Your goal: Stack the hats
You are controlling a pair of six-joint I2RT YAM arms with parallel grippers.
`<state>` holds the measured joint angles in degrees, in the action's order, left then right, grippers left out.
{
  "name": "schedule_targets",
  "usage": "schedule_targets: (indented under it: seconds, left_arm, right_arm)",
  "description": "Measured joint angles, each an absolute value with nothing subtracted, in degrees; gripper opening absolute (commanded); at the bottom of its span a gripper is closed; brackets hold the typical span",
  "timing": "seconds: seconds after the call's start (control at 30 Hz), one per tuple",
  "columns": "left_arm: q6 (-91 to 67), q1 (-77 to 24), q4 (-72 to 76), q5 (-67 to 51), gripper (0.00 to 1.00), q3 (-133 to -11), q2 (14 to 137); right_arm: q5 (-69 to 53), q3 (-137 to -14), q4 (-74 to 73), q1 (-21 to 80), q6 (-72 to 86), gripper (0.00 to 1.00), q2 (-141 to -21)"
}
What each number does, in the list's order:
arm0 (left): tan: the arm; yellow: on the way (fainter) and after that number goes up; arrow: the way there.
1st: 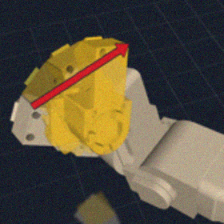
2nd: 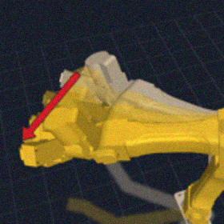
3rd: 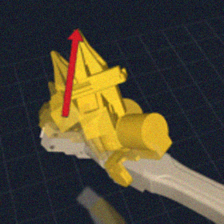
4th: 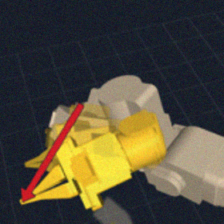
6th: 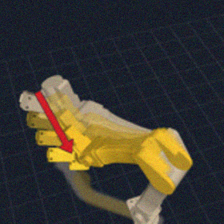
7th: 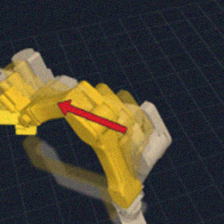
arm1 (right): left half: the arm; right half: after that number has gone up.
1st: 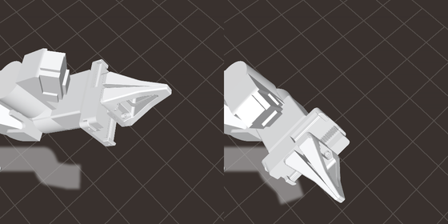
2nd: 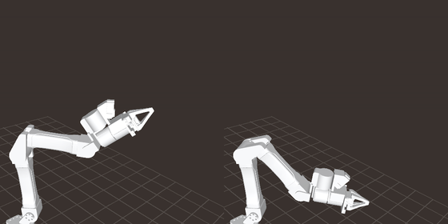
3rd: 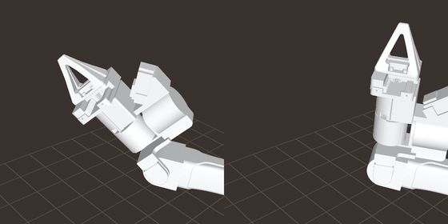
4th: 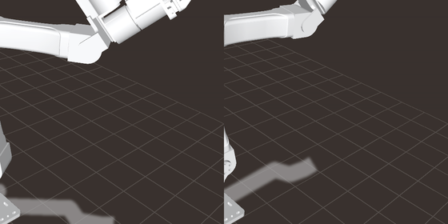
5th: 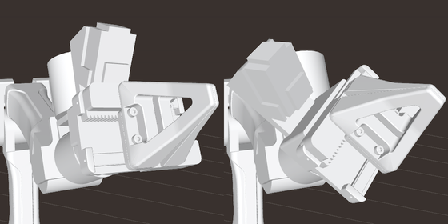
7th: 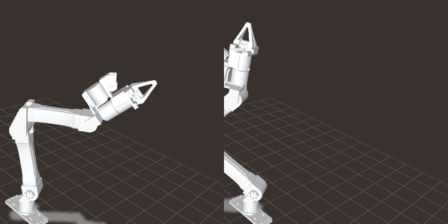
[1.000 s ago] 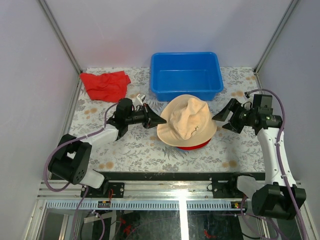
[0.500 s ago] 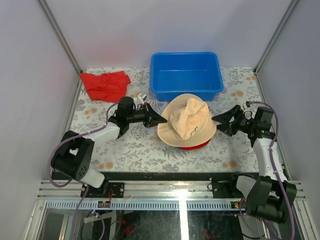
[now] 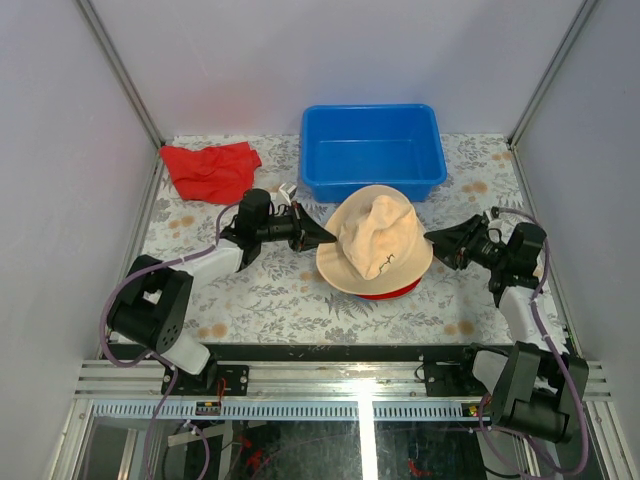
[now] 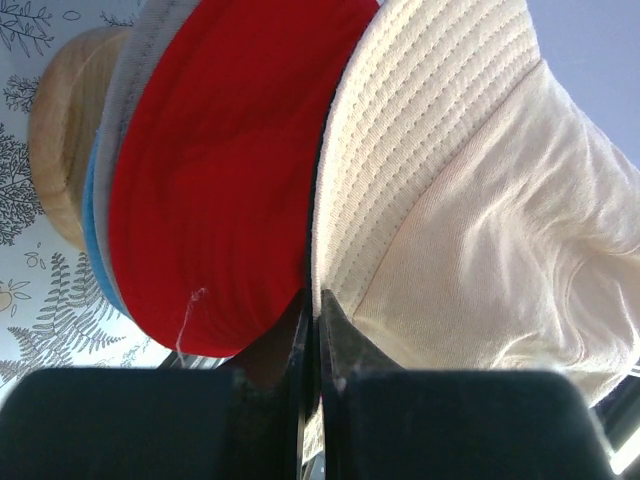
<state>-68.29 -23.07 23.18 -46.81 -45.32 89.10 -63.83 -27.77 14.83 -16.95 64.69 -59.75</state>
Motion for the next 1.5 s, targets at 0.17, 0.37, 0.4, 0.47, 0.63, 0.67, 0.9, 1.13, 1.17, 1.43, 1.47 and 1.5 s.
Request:
schedule_targets:
  seconds: [0.17, 0.37, 0.4, 0.47, 0.63, 0.67, 0.9, 1.13, 1.17, 1.43, 1.47, 1.5]
  left_arm:
    - [-68.4, -23.0, 23.2, -47.0, 0.0, -45.7, 89.5]
    - [-68.4, -23.0, 23.2, -47.1, 0.0, -45.9, 89.9]
    - [-68.4, -23.0, 23.2, -47.1, 0.0, -45.9, 89.9]
    - [-68.4, -23.0, 23.2, -47.1, 0.0, -46.0, 89.9]
    - [-68.5, -23.0, 23.1, -47.1, 0.0, -46.4, 90.2]
    - [-68.5, -23.0, 23.1, -47.2, 0.0, -46.6, 90.3]
    - [-68.6, -22.7, 23.3, -47.4, 0.0, -47.1, 91.4]
    - [-68.1, -22.2, 24.6, -47.7, 0.0, -46.4, 93.0]
    - [-68.1, -22.1, 25.2, -47.8, 0.0, -45.9, 93.4]
    - [-67.3, -22.0, 33.6, -50.0, 0.0, -42.1, 97.9]
    - [-67.3, -21.8, 34.7, -50.3, 0.0, -41.8, 98.7]
    - [-67.2, -21.7, 35.8, -50.6, 0.0, -41.6, 99.5]
  right_arm:
    - [-64.8, -22.6, 23.3, -17.0, 71.1, 0.35, -61.8]
    - [-65.6, -20.5, 31.9, -17.0, 76.9, 0.01, -63.0]
    - [-65.7, -20.3, 32.9, -17.0, 77.4, 0.0, -63.2]
    - [-65.7, -20.1, 34.9, -17.0, 79.0, 0.0, -63.7]
    - [-65.6, -20.0, 36.5, -17.1, 80.4, 0.0, -64.3]
    - [-65.6, -20.1, 35.8, -17.3, 79.9, 0.0, -64.3]
    - [-63.4, -28.2, 9.5, -18.5, 60.0, 0.0, -65.0]
    - [-60.4, -29.2, -3.4, -18.5, 48.0, 0.0, -67.2]
    - [-60.2, -29.2, -4.7, -18.5, 46.7, 0.0, -67.3]
    - [-59.5, -29.2, -9.7, -18.5, 41.1, 0.0, -67.3]
    - [-59.5, -29.2, -10.0, -18.5, 40.8, 0.0, -67.3]
    - [-59.4, -29.2, -10.2, -18.5, 40.5, 0.0, -67.3]
